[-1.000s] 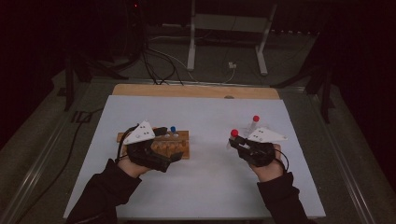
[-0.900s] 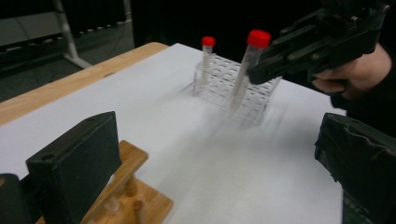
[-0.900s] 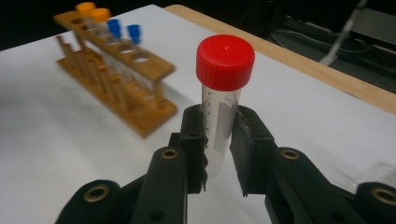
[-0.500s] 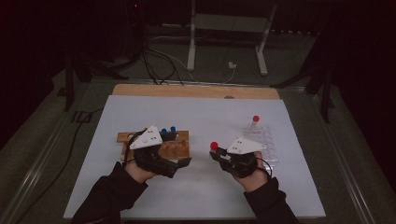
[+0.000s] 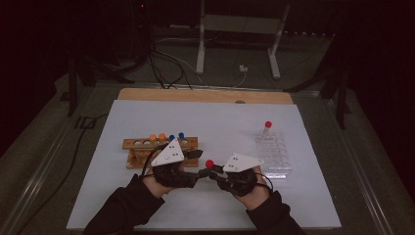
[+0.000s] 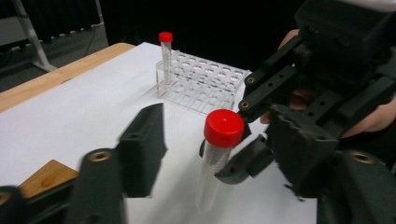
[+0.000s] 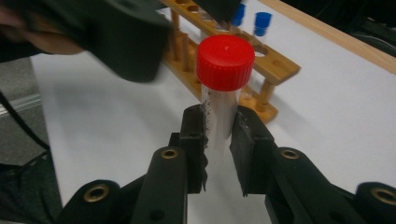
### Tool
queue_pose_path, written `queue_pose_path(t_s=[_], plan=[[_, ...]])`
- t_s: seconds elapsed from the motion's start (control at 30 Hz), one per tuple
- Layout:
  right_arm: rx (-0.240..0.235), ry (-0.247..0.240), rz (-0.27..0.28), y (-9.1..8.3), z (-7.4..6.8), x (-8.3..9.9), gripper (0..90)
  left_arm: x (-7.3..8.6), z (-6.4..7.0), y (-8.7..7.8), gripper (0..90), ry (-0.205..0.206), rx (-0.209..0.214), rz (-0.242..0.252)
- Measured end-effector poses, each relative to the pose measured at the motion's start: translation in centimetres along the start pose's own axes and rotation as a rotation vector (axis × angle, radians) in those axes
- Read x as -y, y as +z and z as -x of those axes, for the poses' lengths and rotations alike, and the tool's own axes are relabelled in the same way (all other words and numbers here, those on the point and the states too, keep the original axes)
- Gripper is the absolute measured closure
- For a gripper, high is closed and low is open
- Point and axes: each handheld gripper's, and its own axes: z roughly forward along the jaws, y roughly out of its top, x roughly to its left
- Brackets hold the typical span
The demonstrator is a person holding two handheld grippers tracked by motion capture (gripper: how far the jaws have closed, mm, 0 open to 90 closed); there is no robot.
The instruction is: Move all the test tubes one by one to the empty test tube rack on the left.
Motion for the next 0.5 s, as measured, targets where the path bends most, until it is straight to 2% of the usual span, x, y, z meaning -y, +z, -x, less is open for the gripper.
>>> queue_pose_path(t_s=[0.13, 0.3, 0.33, 0.5], plan=[[-0.011, 0.001, 0.001, 0.02, -0.19, -0.04, 74.9, 0.13, 0.02, 0.25, 54.8, 0.018, 0.007, -0.011], [-0.018, -0.001, 0.003, 0.09, -0.32, -0.12, 74.9, 0.14, 0.19, 0.67, 64.3, 0.029, 0.019, -0.019], [-0.020, 0.001, 0.006, 0.07, -0.30, -0.12, 74.9, 0.17, 0.21, 0.68, 69.2, 0.028, 0.019, -0.012], [-0.024, 0.006, 0.015, -0.07, -0.17, -0.14, 73.4, -0.06, 0.19, 0.37, 71.4, 0.047, 0.017, -0.006]])
